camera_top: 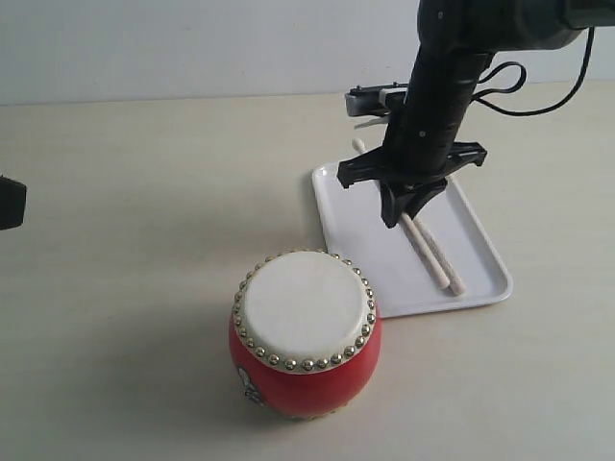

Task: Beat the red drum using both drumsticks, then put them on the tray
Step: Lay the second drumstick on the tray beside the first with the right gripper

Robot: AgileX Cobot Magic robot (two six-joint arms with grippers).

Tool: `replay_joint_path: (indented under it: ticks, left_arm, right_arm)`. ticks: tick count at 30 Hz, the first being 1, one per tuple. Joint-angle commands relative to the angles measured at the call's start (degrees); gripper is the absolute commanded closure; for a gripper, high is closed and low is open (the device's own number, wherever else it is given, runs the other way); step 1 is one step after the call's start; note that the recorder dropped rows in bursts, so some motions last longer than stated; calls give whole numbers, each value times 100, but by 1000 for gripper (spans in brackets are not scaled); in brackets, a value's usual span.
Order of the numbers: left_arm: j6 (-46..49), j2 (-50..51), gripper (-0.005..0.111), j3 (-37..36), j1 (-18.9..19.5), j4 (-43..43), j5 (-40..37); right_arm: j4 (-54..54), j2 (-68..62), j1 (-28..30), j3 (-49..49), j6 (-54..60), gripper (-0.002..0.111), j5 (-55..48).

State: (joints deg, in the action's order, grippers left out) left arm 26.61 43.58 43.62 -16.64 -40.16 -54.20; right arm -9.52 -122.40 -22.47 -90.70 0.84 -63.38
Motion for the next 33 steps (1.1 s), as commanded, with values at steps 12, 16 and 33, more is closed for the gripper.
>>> replay_joint_path:
  ticks: [12,16,33]
  left_arm:
    - [-140,-104,107,-44,31,105,33]
    - [-140,-104,107,-44,31,105,33]
    - [-1252,-860,107,-54,31,1894,359]
  right_arm:
    - [-36,-378,-18,-55,-212,103,448]
    - [86,-378,-18,-55,-252,94,452]
    - [654,1651,-18,465,-23,108,672]
